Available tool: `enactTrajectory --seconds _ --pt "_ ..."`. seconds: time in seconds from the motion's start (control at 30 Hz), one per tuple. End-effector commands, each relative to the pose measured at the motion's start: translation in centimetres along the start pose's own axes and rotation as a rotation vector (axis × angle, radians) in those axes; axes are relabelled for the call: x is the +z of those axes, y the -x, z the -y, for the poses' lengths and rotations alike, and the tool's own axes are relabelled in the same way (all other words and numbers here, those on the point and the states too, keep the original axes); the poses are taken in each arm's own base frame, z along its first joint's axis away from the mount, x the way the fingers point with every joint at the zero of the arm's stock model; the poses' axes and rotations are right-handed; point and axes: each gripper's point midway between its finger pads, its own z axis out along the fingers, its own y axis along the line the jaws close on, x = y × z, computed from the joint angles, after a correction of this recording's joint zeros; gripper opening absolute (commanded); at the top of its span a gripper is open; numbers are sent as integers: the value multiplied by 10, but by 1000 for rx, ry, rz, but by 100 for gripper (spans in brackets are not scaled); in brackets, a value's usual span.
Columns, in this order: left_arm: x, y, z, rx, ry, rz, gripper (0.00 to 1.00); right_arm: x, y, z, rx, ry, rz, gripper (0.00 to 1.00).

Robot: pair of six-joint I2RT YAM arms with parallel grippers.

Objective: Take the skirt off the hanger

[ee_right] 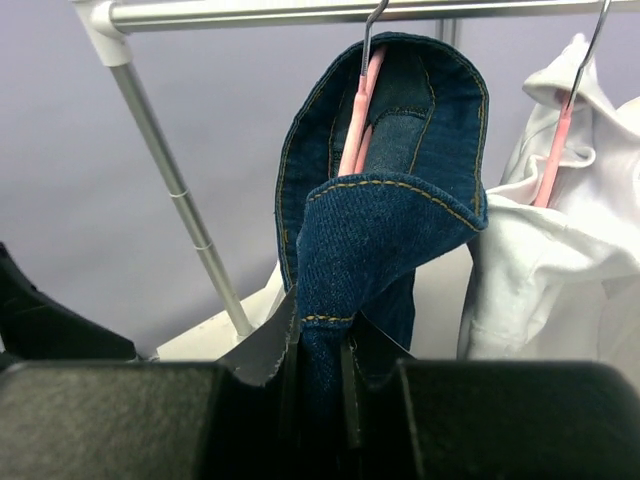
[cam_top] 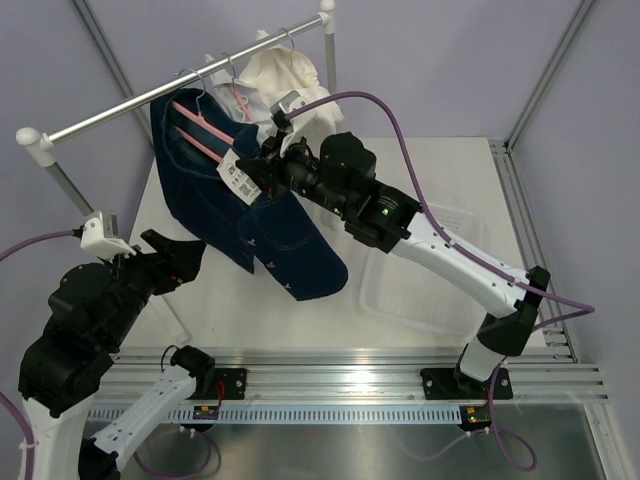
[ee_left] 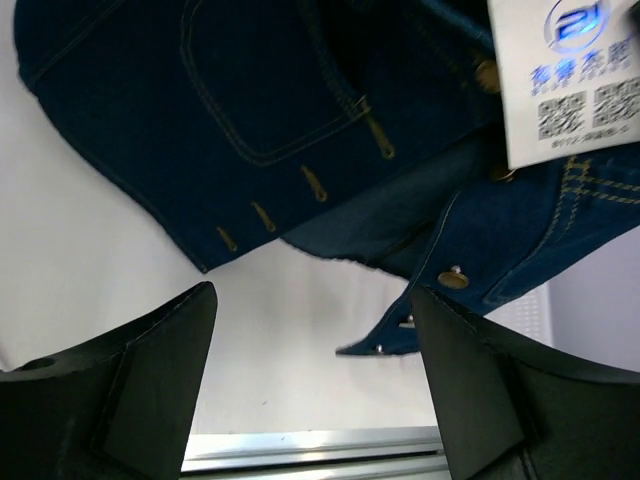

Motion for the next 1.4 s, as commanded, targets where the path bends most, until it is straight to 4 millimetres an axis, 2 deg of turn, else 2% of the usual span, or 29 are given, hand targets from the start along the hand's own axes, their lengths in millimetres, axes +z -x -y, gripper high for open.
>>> enactTrajectory --seconds 0.0,0.03,0.17,0.2,0.23,0.3,0.37,0.4,0.43,0.5,0.53,0.57,0.63,0.67,0.73,0.77,1.0,1.27,1.37 --pt "-14 24 39 -4 -191 64 80 -44 105 -22 21 85 283 0" --pt "-15 30 46 -7 -220 78 80 -50 109 -23 21 85 285 0" --pt "-13 38 69 17 -303 66 77 -59 84 -31 41 137 178 0" --pt "-14 38 76 22 -329 57 77 -59 67 -34 50 155 136 0" --pt "-9 41 82 27 -342 56 77 -67 69 -36 75 165 137 0" --pt "-11 47 90 31 -371 66 77 -71 44 -38 100 181 57 0" --pt "-9 56 97 25 -386 90 77 -81 32 -43 137 198 16 0" --pt "-13 58 105 25 -423 84 77 -83 13 -44 149 200 -28 0" --pt "-14 62 109 17 -438 97 77 -90 11 -47 170 209 -37 0" --pt "-10 63 114 15 -447 90 75 -97 -11 -52 189 221 -95 0" --pt "-8 63 114 16 -445 85 75 -104 -10 -55 203 225 -95 0" --pt "-4 61 115 16 -438 74 75 -107 -21 -58 215 234 -117 0" --pt "3 56 113 10 -421 55 75 -115 -21 -64 247 256 -121 0" --pt "7 54 112 7 -411 48 73 -118 -29 -65 260 257 -140 0" --pt "12 49 110 13 -398 27 70 -126 -26 -71 286 274 -133 0" --pt "14 48 108 18 -388 24 69 -127 -31 -72 293 278 -135 0" --pt "26 34 95 78 -319 -27 63 -148 -17 -81 352 316 -100 0" --pt "34 12 97 95 -365 -90 56 -149 -11 -86 374 335 -106 0" --pt "36 11 93 111 -353 -82 51 -149 -9 -89 395 348 -99 0"
